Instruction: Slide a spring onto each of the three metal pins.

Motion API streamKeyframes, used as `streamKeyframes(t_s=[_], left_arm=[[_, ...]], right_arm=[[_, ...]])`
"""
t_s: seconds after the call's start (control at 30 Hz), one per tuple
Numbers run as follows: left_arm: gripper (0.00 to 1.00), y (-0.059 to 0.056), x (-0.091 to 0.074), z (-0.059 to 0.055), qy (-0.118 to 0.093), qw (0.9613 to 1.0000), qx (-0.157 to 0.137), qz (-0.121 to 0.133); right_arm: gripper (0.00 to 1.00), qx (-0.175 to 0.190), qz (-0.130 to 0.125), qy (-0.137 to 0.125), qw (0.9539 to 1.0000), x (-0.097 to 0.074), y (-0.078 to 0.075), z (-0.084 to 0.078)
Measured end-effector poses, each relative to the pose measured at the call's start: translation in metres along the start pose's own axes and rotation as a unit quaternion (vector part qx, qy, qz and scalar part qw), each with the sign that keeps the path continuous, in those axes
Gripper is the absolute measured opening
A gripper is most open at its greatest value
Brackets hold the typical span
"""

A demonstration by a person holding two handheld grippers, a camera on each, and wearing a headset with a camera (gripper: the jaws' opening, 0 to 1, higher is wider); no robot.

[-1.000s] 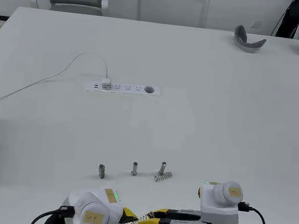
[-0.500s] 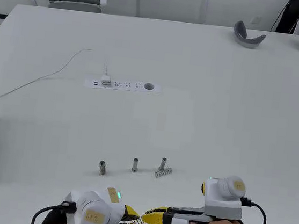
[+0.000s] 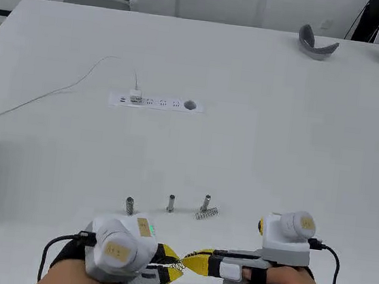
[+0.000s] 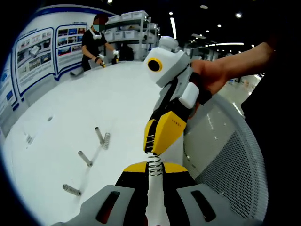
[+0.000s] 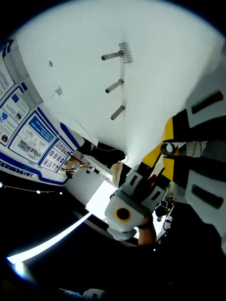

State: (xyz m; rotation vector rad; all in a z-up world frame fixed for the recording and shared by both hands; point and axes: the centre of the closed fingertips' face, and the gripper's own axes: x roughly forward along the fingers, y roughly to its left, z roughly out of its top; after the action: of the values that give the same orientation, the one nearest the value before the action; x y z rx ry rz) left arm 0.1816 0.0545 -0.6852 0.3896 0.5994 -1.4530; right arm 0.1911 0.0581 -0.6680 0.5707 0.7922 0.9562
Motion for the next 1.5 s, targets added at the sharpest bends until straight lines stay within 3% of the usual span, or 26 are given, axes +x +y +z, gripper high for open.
streamKeyframes(t_s=[0.13, 0.2, 0.43, 0.57, 0.83, 1.0, 1.23, 1.27, 1.3, 1.5], left_arm=[[0.1, 0.003, -0.004, 0.009, -0.014, 0.9998, 0.002, -0.015], [0.1, 0.003, -0.007, 0.015, -0.026, 0.9993, 0.001, -0.025], [0.1, 0.0, -0.015, 0.028, -0.057, 0.9967, -0.012, -0.058], [0.1, -0.002, -0.015, 0.029, -0.059, 0.996, -0.014, -0.066], [0.1, -0.008, -0.017, 0.024, -0.049, 0.9955, -0.011, -0.08], [0.1, -0.012, -0.016, 0.022, -0.043, 0.9952, -0.005, -0.088], [0.1, -0.016, -0.016, 0.017, -0.035, 0.9948, 0.003, -0.096], [0.1, -0.017, -0.017, 0.017, -0.035, 0.9947, 0.003, -0.097], [0.1, -0.017, -0.017, 0.016, -0.034, 0.9946, 0.001, -0.098], [0.1, -0.017, -0.018, 0.014, -0.032, 0.9943, 0.0, -0.102]], right_arm=[[0.12, -0.054, -0.006, 0.028, 0.9981, -0.002, 0.005, 0.008], [0.12, -0.089, -0.006, 0.05, 0.9948, -0.003, 0.01, 0.013], [0.12, -0.185, 0.004, 0.12, 0.9755, -0.007, 0.026, 0.02], [0.12, -0.205, 0.012, 0.139, 0.9688, -0.003, 0.027, 0.02], [0.13, -0.274, 0.026, 0.205, 0.9393, 0.001, 0.031, 0.007], [0.13, -0.3, 0.035, 0.235, 0.924, 0.005, 0.033, 0.0], [0.13, -0.324, 0.04, 0.263, 0.9078, 0.005, 0.031, -0.008], [0.13, -0.329, 0.041, 0.271, 0.9038, 0.004, 0.03, -0.01], [0.13, -0.33, 0.04, 0.274, 0.9025, 0.004, 0.03, -0.012], [0.13, -0.323, 0.041, 0.268, 0.9066, 0.006, 0.031, -0.011]])
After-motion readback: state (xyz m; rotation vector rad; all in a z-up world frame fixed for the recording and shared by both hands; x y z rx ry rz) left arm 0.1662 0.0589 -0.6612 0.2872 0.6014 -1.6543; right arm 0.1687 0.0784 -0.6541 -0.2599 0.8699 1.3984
